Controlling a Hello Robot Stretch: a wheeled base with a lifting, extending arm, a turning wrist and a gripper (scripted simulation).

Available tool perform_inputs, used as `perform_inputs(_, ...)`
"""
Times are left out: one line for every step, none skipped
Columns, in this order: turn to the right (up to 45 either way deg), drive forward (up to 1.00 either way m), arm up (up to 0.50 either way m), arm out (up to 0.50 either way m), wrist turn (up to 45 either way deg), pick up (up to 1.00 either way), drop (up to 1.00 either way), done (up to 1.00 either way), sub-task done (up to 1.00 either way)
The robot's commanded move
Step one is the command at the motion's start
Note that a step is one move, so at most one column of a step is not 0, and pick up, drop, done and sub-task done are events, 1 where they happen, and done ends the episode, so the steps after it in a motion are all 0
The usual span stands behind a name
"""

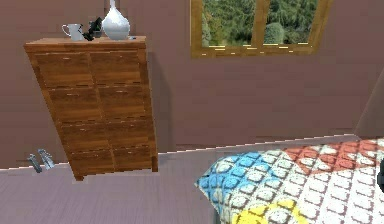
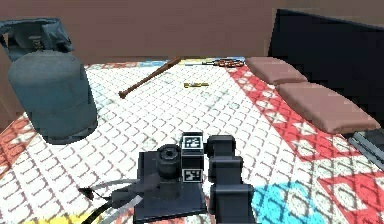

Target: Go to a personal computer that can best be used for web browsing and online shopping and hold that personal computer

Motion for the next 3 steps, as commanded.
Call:
perform_inputs(0.0, 0.00, 0.00, 0.00, 45.0, 0.00, 0.00, 0.00, 0.00)
perform_inputs(0.0, 0.00, 0.00, 0.00, 15.0, 0.00, 0.00, 0.00, 0.00)
perform_inputs(0.0, 0.00, -0.30, 0.00, 0.0, 0.00, 0.00, 0.00, 0.00)
